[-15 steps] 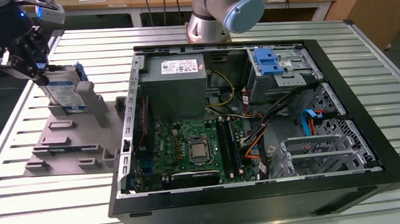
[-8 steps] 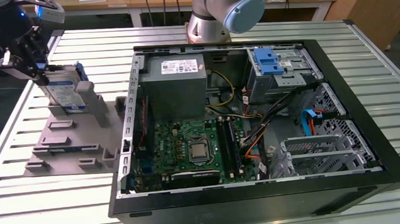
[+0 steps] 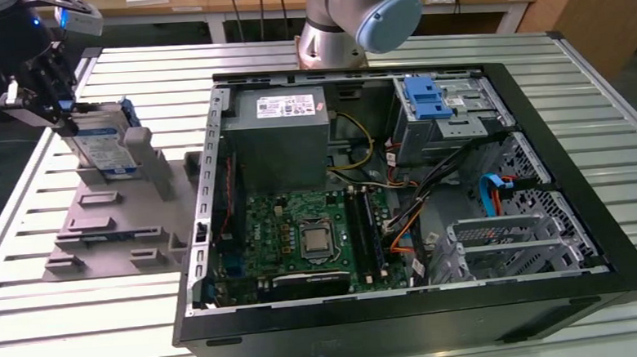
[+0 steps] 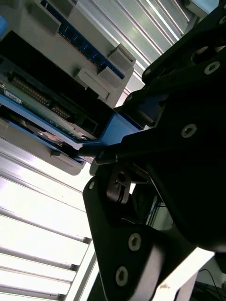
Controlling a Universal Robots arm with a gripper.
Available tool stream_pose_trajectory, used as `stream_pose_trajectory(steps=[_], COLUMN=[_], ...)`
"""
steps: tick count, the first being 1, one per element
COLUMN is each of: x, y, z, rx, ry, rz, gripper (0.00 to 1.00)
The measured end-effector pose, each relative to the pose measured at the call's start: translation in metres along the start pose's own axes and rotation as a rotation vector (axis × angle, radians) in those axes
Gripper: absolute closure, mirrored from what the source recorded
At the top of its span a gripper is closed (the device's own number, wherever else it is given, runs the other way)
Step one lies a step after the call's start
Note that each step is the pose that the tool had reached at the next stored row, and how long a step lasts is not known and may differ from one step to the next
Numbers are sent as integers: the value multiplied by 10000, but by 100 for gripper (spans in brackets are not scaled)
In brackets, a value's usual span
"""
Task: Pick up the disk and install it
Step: 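Pick up the disk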
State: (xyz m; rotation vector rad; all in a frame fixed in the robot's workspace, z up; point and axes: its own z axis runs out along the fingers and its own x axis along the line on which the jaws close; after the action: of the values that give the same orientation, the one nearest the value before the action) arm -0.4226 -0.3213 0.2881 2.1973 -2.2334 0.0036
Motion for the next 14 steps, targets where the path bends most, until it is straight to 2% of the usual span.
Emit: stream_pose_trajectory(steps=[4, 5, 8, 10, 11, 14], x=[0, 0, 0, 0, 0, 0], y=[0, 0, 0, 0, 0, 0], z=[0, 0, 0, 0, 0, 0], rx=[0, 1, 0, 0, 0, 0], ry=[0, 0, 0, 0, 0, 0], rz=[0, -1, -1, -1, -1, -2], gripper=[62, 56, 56, 57, 64, 64])
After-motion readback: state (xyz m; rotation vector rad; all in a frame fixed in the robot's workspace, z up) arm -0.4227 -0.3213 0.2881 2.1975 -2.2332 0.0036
